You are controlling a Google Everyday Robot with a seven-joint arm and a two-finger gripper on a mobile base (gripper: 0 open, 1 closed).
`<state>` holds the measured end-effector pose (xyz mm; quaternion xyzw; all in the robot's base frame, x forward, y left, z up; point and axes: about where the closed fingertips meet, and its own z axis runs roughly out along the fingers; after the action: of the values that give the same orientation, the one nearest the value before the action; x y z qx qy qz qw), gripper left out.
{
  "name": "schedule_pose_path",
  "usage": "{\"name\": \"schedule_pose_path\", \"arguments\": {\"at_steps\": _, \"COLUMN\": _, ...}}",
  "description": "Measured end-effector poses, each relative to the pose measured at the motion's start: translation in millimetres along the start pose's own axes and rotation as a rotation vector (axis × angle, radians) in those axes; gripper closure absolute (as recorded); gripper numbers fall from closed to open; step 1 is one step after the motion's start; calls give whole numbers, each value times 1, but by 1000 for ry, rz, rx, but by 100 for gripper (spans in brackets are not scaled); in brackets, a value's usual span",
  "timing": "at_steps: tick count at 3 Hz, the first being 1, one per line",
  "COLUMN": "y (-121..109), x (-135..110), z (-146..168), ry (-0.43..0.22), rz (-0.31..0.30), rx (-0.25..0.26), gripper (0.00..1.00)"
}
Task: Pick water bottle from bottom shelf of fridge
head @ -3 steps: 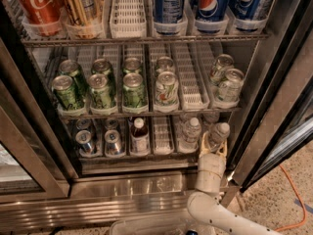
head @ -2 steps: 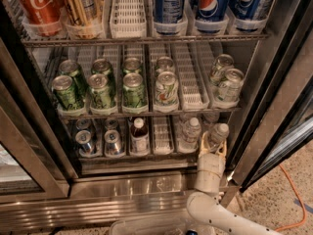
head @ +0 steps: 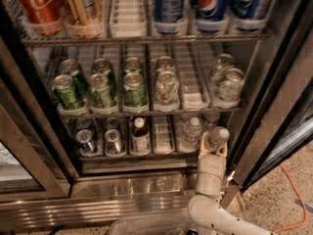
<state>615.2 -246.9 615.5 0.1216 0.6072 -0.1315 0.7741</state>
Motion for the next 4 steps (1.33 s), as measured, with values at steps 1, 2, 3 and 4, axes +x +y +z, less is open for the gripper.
{"name": "schedule_pose_path", "arguments": {"at_steps": 1, "y": 0, "x": -12, "z": -13, "ry": 2, "rz": 17, "rx": -27, "gripper": 100}}
{"name": "schedule_pose_path", "arguments": {"at_steps": 2, "y": 0, "x": -36, "z": -33, "ry": -1, "rz": 46, "rx": -74, "gripper": 100}}
{"name": "schedule_pose_path", "arguments": {"at_steps": 3, "y": -1, "x": -62, "z": -56, "ry": -3, "rz": 72, "rx": -131, "gripper": 100}}
{"name": "schedule_pose_path", "arguments": {"at_steps": 4, "y": -2, "x": -67, "z": -61, "ry": -1, "rz": 77, "rx": -147, "gripper": 100}}
